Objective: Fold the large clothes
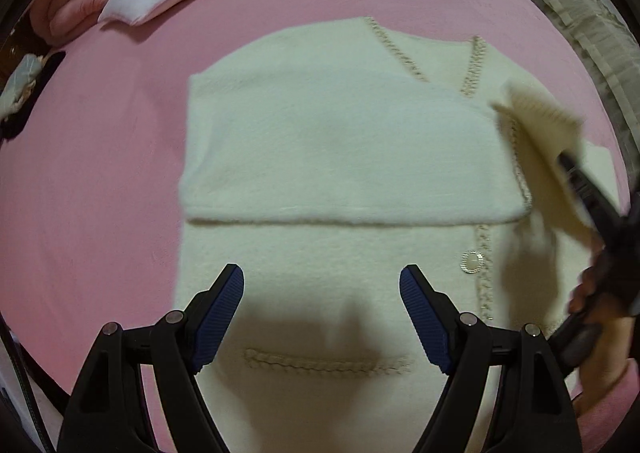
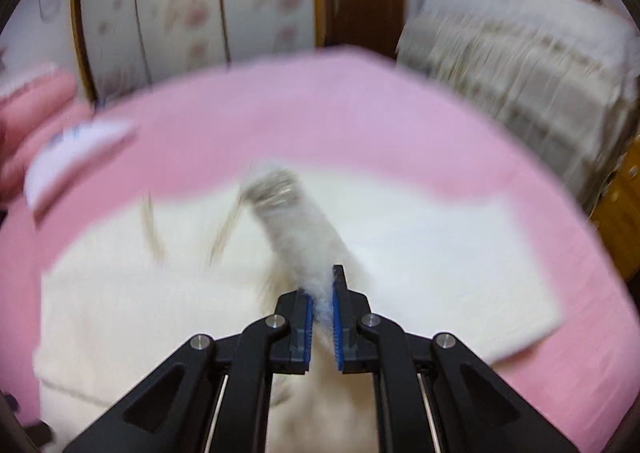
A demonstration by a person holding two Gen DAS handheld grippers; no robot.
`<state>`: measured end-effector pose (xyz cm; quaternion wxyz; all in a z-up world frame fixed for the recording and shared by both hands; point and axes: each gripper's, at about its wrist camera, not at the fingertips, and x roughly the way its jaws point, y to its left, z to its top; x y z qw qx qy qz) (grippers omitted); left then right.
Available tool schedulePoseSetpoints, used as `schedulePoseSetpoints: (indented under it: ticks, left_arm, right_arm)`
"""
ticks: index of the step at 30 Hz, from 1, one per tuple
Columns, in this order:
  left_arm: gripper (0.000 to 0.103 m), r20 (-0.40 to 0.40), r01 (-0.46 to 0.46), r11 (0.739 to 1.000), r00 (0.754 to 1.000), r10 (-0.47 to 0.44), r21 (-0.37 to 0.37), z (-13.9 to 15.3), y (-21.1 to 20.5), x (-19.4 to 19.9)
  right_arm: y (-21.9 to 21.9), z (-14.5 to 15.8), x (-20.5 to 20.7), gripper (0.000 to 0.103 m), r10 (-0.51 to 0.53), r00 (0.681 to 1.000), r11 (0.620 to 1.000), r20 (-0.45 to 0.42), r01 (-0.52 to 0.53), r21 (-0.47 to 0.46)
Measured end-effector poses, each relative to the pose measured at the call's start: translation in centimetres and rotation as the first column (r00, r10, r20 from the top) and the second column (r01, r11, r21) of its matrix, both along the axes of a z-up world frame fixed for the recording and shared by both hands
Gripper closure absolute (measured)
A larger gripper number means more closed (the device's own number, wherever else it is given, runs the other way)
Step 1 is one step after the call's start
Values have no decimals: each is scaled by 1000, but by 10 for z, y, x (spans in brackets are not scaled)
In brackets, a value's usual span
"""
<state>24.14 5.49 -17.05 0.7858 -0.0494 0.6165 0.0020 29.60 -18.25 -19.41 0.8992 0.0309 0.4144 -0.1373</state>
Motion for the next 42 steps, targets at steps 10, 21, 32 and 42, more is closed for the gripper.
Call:
schedulePoseSetpoints:
  ticks: [10, 21, 32, 42]
  left_arm:
    - [24, -36, 59, 996, 997, -61, -71, -20, 0, 16]
    - [24, -121, 19, 908, 990, -76, -418, -37, -81, 70]
    - [24, -121, -35, 940, 993, -7, -338, -74, -166, 100]
    - [77, -71, -5, 972, 997, -12, -235, -79, -225, 110]
  right_arm:
    - [-7, -52, 3, 83, -30, 984, 993, -176, 50, 110]
    - [-42, -40, -56, 32, -30, 973, 973, -230, 81, 214]
    - [-134, -42, -95, 32, -164, 961, 955, -224, 211, 208]
    - [-200, -53, -60, 32, -138, 974, 946, -179, 183, 266]
